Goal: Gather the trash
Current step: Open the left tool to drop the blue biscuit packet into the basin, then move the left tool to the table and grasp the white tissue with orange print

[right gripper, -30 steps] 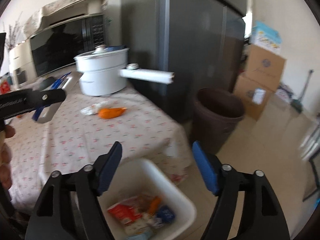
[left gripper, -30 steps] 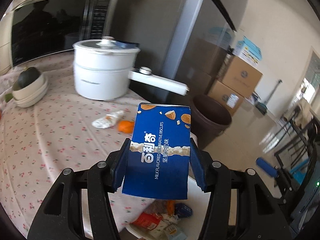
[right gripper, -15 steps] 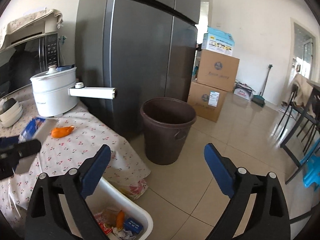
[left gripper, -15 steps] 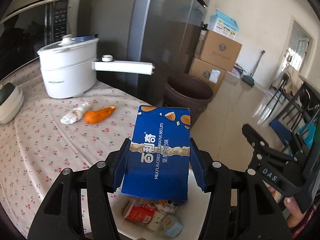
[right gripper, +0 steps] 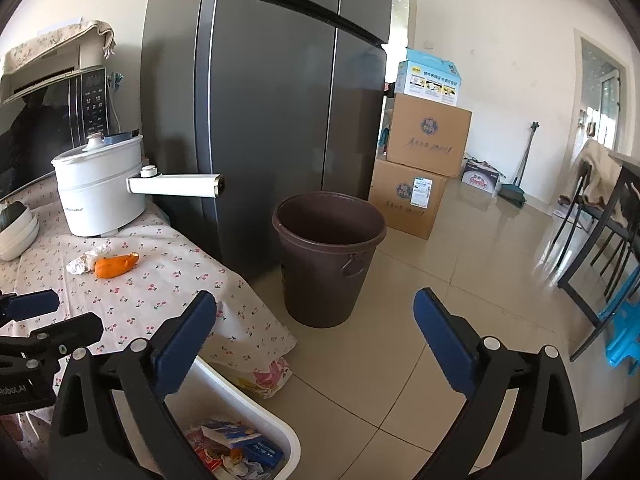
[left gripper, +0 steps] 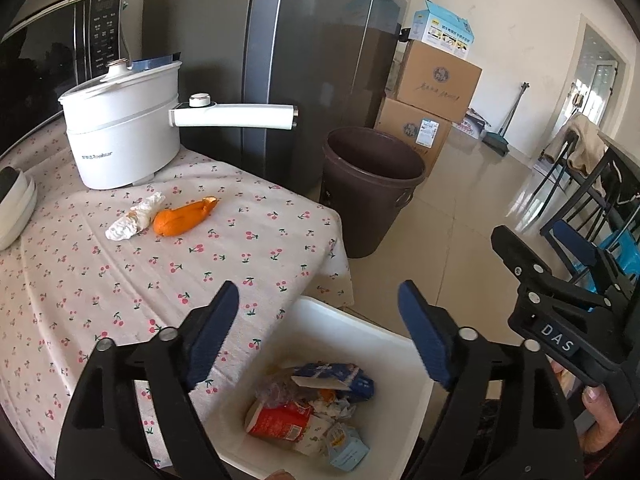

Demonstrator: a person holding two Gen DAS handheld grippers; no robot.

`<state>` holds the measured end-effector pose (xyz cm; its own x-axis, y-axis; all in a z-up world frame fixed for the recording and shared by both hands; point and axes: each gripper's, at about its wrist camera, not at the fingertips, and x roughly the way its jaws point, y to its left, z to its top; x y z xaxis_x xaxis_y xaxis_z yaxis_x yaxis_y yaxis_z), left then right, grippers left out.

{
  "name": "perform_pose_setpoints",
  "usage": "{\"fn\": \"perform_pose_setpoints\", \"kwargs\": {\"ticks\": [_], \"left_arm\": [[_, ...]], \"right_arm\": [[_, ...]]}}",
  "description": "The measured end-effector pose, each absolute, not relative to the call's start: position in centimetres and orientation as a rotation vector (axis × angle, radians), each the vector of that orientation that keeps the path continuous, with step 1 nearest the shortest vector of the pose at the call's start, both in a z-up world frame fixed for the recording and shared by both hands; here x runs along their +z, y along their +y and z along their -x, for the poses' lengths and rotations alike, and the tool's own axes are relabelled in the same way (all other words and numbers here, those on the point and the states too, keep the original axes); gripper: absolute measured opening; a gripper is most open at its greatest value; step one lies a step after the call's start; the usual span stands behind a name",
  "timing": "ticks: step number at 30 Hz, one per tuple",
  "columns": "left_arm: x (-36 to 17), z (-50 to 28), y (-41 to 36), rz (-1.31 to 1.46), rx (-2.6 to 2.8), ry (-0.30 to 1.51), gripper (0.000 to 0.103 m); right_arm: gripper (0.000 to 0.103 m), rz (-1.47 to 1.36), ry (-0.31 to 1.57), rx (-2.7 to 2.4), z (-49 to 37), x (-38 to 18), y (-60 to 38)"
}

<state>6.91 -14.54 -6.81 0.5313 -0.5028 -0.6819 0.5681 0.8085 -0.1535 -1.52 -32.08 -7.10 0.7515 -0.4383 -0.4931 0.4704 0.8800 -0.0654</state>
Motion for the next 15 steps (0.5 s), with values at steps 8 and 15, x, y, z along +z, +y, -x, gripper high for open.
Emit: {"fn": "perform_pose_setpoints", "kwargs": {"ticks": [8, 15], "left_arm": [[-7.7, -7.9, -14.2, -0.093, -0.585, 0.805, 0.092], [-8.6, -9.1, -13.5, -0.097, -0.54, 0.838, 0.093]], "right_arm": [[0.096, -0.078, 0.542, -0.504, 0.9, -7.4, -32.3], [0.096, -0.101, 0.573, -0.482, -0.2, -7.6, -31.9]]}}
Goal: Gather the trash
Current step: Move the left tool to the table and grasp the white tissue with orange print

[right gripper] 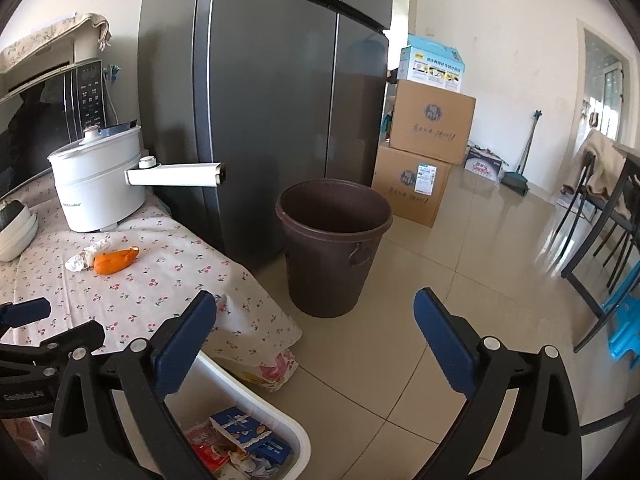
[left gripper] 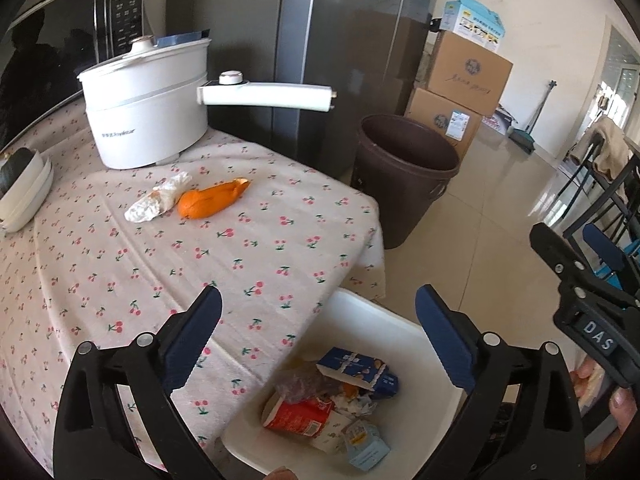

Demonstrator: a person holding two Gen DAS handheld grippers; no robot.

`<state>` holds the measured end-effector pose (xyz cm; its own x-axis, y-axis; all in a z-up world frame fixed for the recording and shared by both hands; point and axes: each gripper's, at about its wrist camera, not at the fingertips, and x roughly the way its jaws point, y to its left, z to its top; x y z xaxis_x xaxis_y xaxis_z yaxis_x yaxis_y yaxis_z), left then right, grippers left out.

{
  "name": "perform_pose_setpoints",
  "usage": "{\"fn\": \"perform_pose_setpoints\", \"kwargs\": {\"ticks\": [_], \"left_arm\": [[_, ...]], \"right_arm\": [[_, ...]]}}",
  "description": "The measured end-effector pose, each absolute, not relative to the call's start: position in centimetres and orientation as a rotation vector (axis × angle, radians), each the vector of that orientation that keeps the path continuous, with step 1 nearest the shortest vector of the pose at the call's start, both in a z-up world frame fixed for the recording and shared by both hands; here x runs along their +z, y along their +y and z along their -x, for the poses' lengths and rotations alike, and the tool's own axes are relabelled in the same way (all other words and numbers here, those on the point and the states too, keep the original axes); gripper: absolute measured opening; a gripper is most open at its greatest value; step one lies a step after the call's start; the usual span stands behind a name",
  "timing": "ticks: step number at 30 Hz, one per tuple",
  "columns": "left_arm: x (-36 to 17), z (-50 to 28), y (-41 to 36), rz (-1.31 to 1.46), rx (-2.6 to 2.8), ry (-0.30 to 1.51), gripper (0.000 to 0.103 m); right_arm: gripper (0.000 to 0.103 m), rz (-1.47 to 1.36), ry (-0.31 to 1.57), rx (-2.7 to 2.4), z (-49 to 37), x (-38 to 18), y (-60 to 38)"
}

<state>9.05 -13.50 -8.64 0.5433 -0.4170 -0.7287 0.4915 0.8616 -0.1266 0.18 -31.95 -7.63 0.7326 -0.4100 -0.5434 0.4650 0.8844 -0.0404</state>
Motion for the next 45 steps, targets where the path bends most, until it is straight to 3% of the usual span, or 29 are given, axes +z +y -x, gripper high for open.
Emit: {"fn": "perform_pose_setpoints", "kwargs": {"ticks": [15, 35, 43, 45], "left_arm": [[-8.3, -13.1, -9.4, -0.034, -0.423, 0.856, 0.093], [-11.4, -26.7, -7.1, -0.094, -0.286, 0.987, 0.093], [-14.1, -31.0, -7.6, -0.067, -0.276, 1.086, 0.086], [-14.7, -31.8, -7.6, -0.062, -0.272, 1.107, 0.079]], "right_arm": [[0.096, -0.085, 0.617, -0.392, -5.1, -6.4, -28.5], [0.096, -0.2, 0.746, -0.295, -16.1, -9.2, -27.0], [0.096, -0.22, 0.813, -0.29, -18.2, -10.8, -27.6], [0.096, -0.225, 0.826, -0.289, -18.4, -11.2, -27.7]]}}
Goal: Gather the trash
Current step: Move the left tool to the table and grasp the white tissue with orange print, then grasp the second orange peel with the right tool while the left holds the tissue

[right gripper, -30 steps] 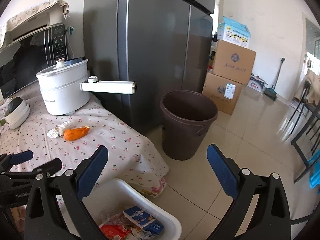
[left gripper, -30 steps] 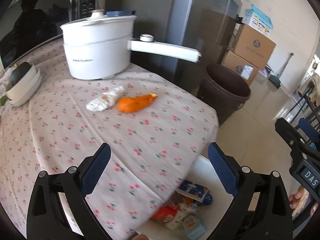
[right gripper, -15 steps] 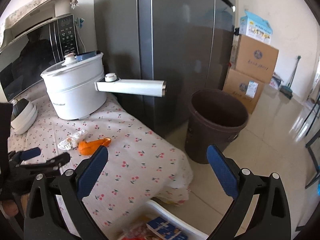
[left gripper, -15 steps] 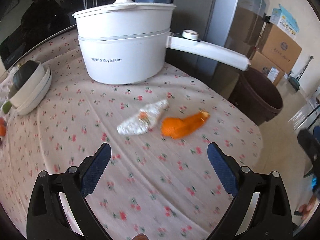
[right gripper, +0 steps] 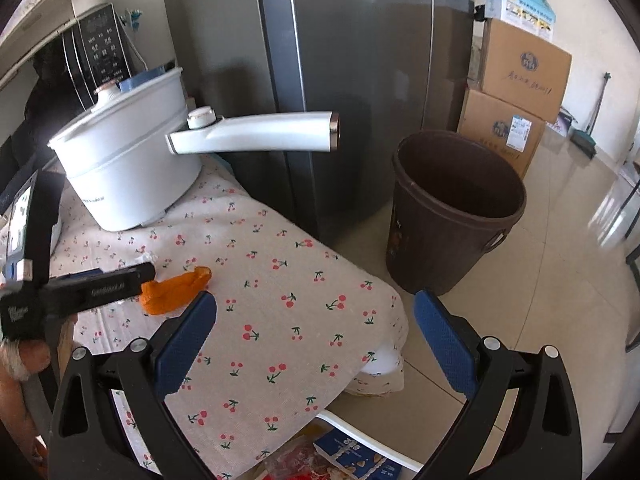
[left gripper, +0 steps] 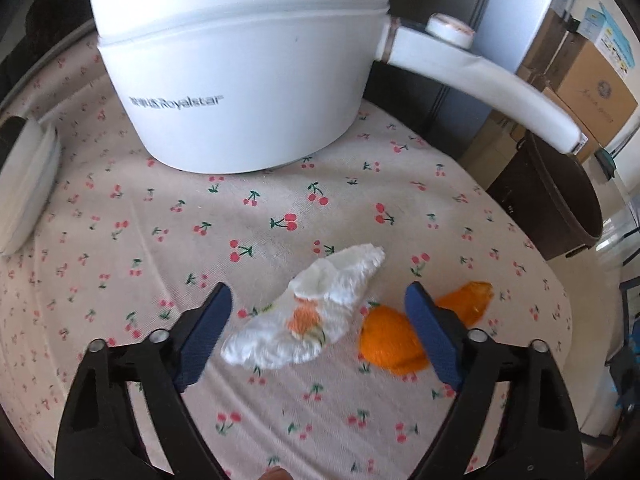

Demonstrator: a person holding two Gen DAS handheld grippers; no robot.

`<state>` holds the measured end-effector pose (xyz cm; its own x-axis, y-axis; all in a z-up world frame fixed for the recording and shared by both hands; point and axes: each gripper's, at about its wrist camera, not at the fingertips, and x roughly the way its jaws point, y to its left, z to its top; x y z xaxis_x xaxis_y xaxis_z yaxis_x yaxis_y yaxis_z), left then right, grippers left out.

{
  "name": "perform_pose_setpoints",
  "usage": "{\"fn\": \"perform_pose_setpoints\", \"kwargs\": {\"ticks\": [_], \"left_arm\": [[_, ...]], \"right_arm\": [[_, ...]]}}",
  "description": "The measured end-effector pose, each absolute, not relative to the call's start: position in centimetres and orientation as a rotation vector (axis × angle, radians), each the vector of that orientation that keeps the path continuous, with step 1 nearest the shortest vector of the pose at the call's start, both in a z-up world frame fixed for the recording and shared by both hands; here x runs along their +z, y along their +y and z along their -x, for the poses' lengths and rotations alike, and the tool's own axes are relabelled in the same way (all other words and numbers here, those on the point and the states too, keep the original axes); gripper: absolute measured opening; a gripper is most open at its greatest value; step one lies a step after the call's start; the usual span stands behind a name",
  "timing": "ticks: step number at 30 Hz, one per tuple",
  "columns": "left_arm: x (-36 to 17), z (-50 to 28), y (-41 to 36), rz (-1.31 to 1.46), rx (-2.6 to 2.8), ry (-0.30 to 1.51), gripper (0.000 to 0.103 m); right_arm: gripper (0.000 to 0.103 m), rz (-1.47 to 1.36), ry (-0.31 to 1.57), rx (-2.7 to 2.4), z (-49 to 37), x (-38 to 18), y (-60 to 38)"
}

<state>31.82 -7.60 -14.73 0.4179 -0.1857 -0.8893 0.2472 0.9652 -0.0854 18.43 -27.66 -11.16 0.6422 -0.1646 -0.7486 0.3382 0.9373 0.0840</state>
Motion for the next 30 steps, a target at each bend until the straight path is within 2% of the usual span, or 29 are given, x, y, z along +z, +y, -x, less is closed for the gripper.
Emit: {"fn": "perform_pose_setpoints", "kwargs": {"ticks": [4, 7, 9, 17, 23, 27, 30], "left_arm": [[-15.6, -32.5, -7.0, -0.046, -0.267, 1.127, 0.073], [-15.6, -32.4, -6.4, -0.054, -0.257, 1.12, 0.059], [-15.4, -31.9, -5.6, -0.067, -0.257, 1.115, 0.044], [-13.9, -28.3, 1.0, 0.043, -0.156, 1.096, 0.043], [-9.3, -23.3, 8.1, 0.225, -0.08, 1.034, 0.043], [-6.0, -19.8, 9.8, 0.257, -0.043, 0.958, 0.043], [-4.9, -17.4, 11.0, 0.344, -0.04, 0.9, 0.043]], "right_arm": [[0.096, -0.231, 0.855, -0.275, -18.9, -11.8, -27.6], [0.096, -0.234, 0.873, -0.265, -19.0, -12.2, -27.4], [0.096, -0.239, 0.886, -0.254, -19.2, -12.4, -27.1], [0.096, -0.276, 0.954, -0.143, -20.5, -13.6, -24.2], [0.096, -0.4, 1.036, -0.105, -24.8, -15.0, -21.9], [0.096, -0.552, 1.098, -0.129, -27.7, -16.7, -21.0], [0.096, -0.553, 1.116, -0.167, -28.9, -17.6, -19.7]]}}
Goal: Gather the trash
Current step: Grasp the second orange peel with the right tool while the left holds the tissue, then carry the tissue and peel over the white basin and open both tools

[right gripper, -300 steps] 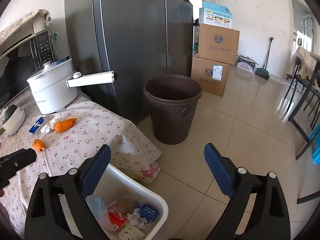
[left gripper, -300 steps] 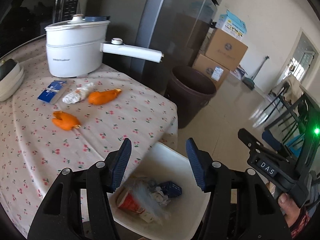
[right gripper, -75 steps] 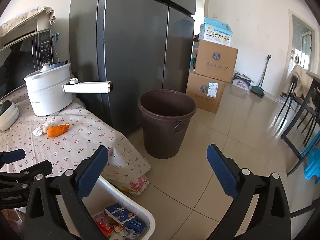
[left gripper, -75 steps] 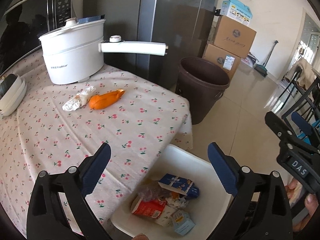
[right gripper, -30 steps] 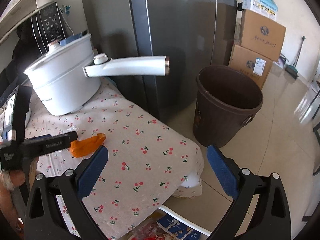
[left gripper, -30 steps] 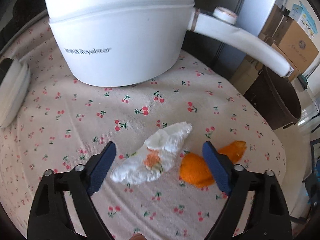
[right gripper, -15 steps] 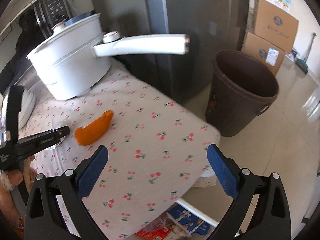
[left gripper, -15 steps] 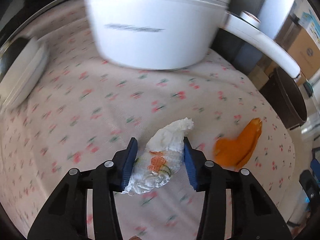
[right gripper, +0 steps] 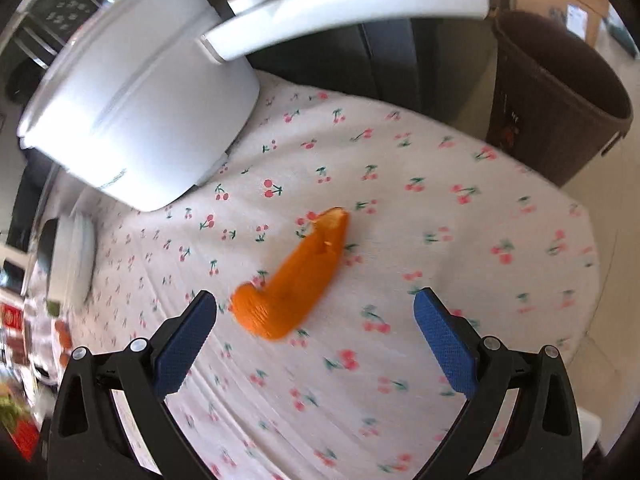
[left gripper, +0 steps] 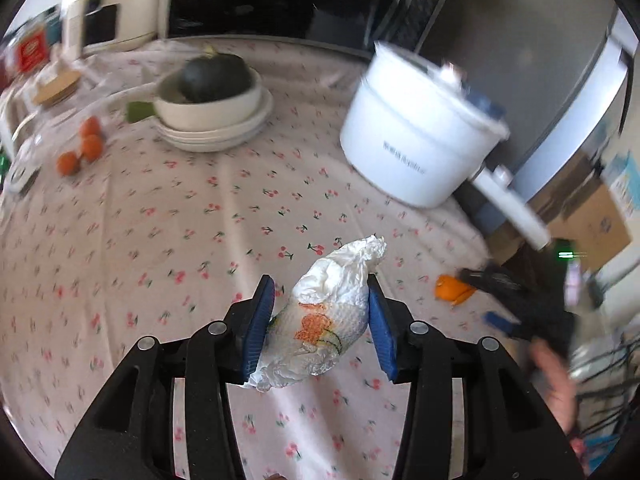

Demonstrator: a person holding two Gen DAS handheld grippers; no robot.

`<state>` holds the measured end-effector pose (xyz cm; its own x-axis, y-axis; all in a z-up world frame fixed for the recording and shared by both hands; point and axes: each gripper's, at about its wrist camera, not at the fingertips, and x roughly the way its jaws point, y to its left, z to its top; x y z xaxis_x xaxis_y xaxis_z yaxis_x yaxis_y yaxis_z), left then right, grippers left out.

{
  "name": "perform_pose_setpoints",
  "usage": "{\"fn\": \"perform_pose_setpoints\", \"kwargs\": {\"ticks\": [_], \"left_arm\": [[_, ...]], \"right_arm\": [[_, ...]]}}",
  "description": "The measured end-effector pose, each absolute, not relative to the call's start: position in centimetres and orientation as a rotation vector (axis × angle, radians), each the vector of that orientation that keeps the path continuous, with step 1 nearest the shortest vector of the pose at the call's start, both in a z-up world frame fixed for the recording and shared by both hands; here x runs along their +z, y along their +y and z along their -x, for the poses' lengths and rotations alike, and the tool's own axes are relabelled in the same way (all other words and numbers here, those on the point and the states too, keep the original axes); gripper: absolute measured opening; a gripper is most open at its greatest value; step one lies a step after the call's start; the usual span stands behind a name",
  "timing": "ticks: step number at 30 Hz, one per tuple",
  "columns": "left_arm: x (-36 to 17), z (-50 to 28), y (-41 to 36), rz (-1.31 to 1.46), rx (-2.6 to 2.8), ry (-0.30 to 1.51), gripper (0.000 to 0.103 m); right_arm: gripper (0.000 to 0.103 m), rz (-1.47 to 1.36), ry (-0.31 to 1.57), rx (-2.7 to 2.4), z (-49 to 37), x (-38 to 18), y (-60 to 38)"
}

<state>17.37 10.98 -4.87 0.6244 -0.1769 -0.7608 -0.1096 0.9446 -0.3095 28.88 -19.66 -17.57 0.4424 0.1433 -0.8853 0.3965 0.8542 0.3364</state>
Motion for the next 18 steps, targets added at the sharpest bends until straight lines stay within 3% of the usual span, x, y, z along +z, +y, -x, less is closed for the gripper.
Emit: {"fn": "perform_pose_setpoints", "kwargs": {"ticks": [4, 8, 11, 13, 15, 18], "left_arm": [[-5.1, -16.0, 11.2, 0.371, -0.016, 0.86, 0.043], [-5.6, -16.5, 11.8, 0.368, -0.01, 0.866, 0.044], [-5.7, -16.5, 12.7, 0.383, -0.001, 0.869, 0.044], [-5.6, -16.4, 13.2, 0.388, 0.006, 0.864, 0.043], [-5.5, -16.2, 13.6, 0.393, 0.019, 0.858, 0.044], [-5.3, -16.1, 14.2, 0.406, 0.029, 0.851, 0.043]], "right_arm": [[0.096, -0.414, 1.104, -0.22, -30.0, -17.8, -16.8], [0.089, -0.324, 1.073, -0.246, -29.9, -17.8, -15.0], [0.072, -0.267, 1.046, -0.252, -29.4, -17.6, -14.3], [0.052, -0.246, 1.032, -0.239, -29.0, -17.4, -13.9], [0.04, -0.225, 1.028, -0.213, -28.7, -17.3, -13.4], [0.032, -0.163, 1.026, -0.164, -28.2, -17.0, -12.4]]}}
